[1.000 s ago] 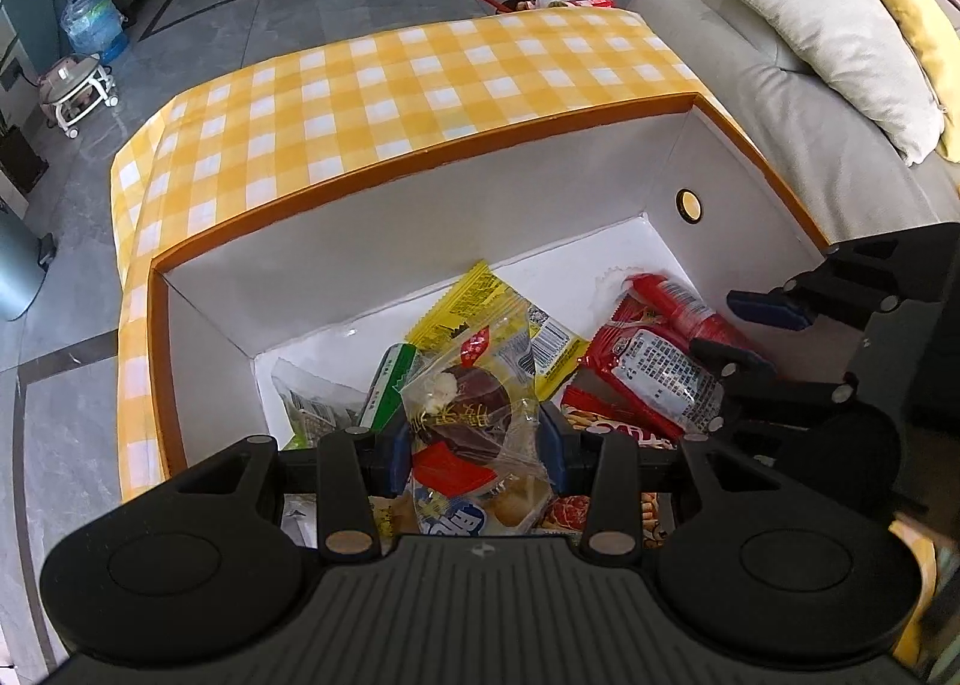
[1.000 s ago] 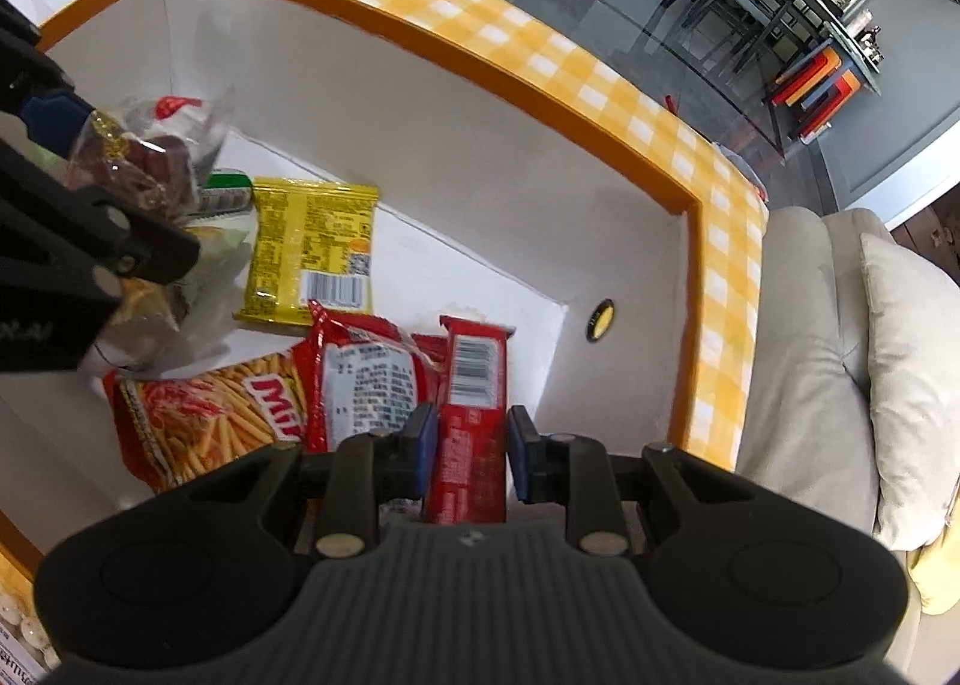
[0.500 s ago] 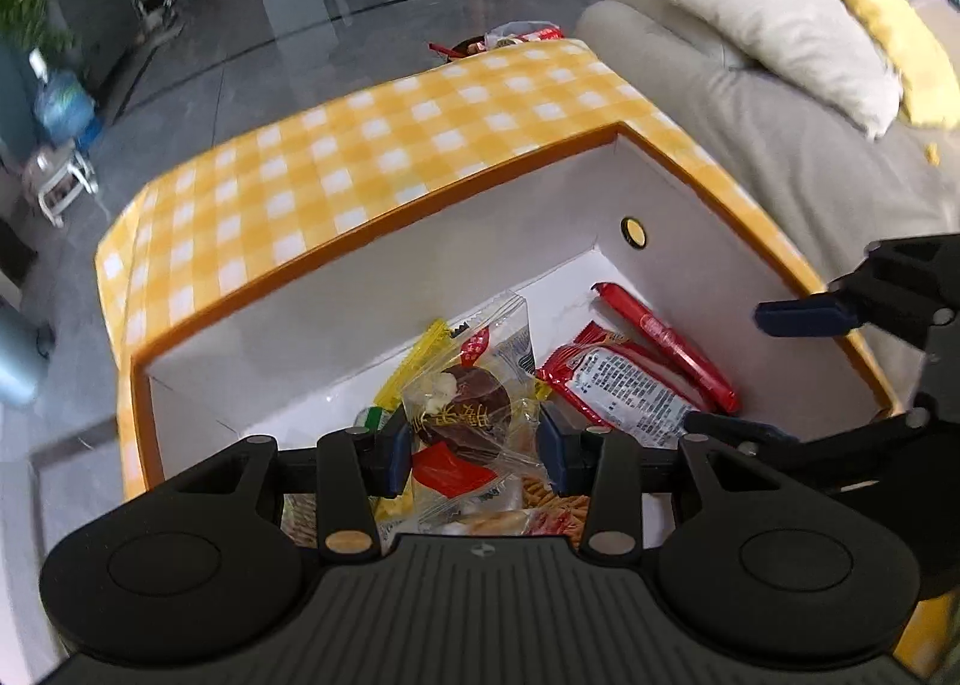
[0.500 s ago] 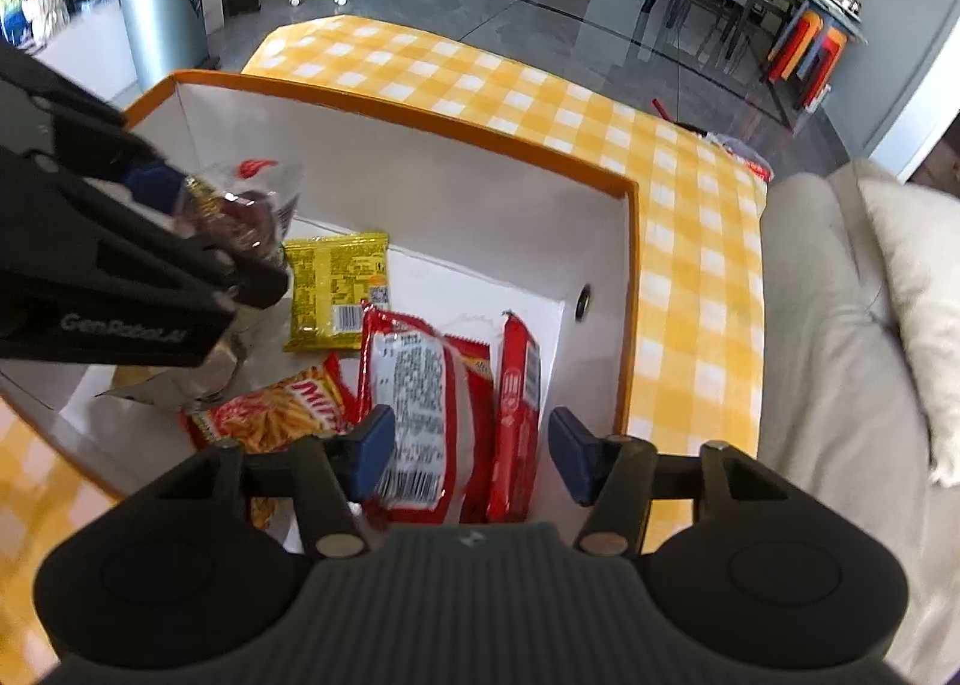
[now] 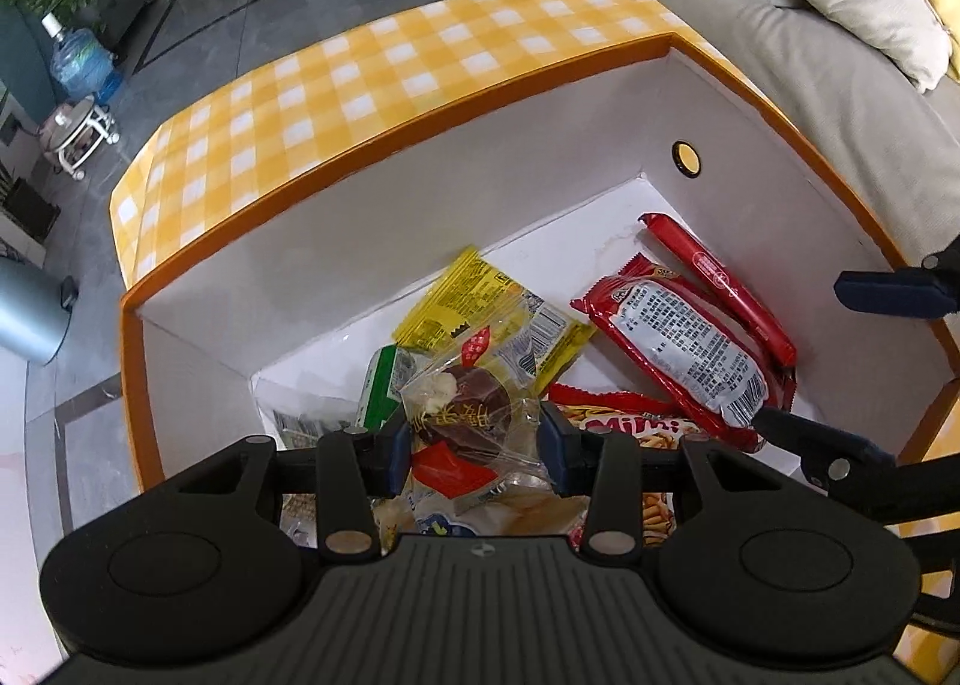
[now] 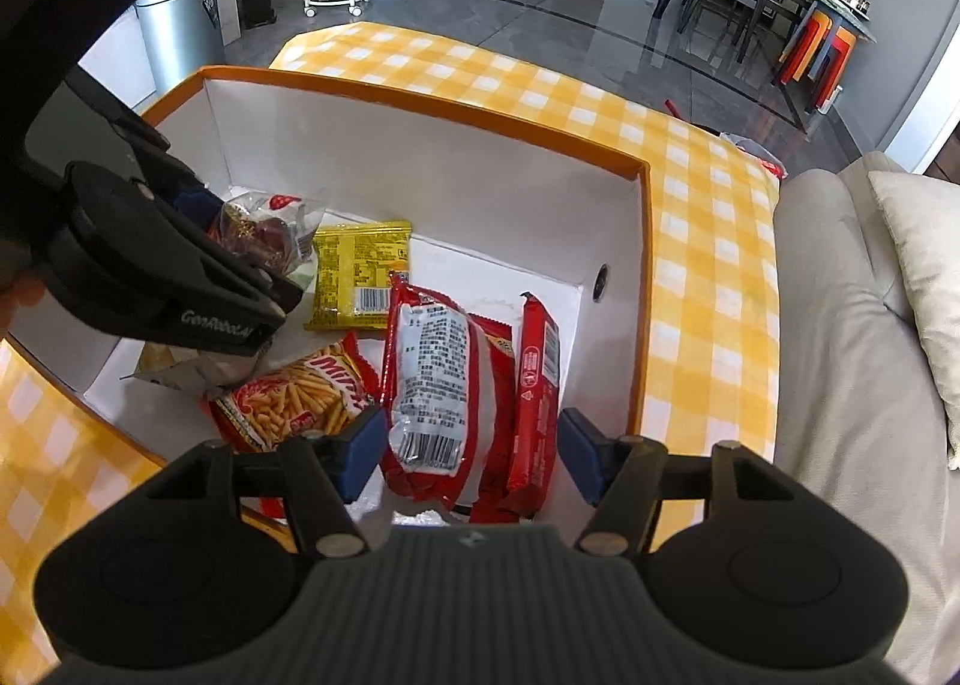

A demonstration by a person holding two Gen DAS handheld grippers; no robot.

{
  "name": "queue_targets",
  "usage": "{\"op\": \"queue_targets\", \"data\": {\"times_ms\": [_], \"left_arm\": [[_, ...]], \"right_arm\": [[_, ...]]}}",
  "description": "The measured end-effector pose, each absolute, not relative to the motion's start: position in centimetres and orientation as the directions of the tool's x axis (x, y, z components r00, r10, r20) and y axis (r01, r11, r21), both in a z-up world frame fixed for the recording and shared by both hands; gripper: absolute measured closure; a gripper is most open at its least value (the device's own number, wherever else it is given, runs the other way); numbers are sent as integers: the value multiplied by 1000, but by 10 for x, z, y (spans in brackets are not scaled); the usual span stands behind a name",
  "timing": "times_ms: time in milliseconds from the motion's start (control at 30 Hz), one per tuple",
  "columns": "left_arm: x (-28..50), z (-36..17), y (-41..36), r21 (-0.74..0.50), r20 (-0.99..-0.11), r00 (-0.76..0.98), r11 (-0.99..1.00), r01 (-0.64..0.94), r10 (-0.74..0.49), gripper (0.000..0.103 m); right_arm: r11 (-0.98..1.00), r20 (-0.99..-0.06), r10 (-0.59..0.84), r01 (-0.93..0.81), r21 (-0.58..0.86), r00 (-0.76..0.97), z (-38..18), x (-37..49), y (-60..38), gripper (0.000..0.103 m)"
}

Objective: Organize snacks
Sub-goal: 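Withdraw both tools from the box toward the remaining snacks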

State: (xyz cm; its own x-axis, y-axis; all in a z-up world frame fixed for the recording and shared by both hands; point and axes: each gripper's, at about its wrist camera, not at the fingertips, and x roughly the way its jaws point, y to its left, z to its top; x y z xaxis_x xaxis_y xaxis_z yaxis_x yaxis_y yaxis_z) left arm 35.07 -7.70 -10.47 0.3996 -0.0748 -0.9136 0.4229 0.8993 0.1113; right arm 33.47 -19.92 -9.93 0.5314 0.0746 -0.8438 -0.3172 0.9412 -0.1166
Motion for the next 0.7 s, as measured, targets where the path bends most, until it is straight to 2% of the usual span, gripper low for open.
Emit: {"op": "queue_targets", "data": {"times_ms": [100, 167, 233, 467, 700], "left_arm": [[350, -102, -75, 119, -913, 403, 904, 412, -63, 48], [348, -98, -74, 125, -911, 408, 903, 411, -60, 35], [344, -92, -73, 129, -904, 422, 902, 412, -63, 29], [325, -58, -63, 132, -866, 492, 910, 394, -87, 29], [294, -19, -48, 128, -807, 579, 921, 368, -119, 28]], "right_arm": [[942, -843, 75, -315, -114, 532, -99, 334, -198, 42], [942, -842, 75, -315, -115, 534, -98, 332, -198, 41], [943, -840, 78, -314, -113, 536, -96, 332, -198, 37], [951, -822, 100, -298, -87, 561, -80, 323, -194, 24], [973, -767, 142, -230, -7, 625, -48, 301, -199, 19]]}}
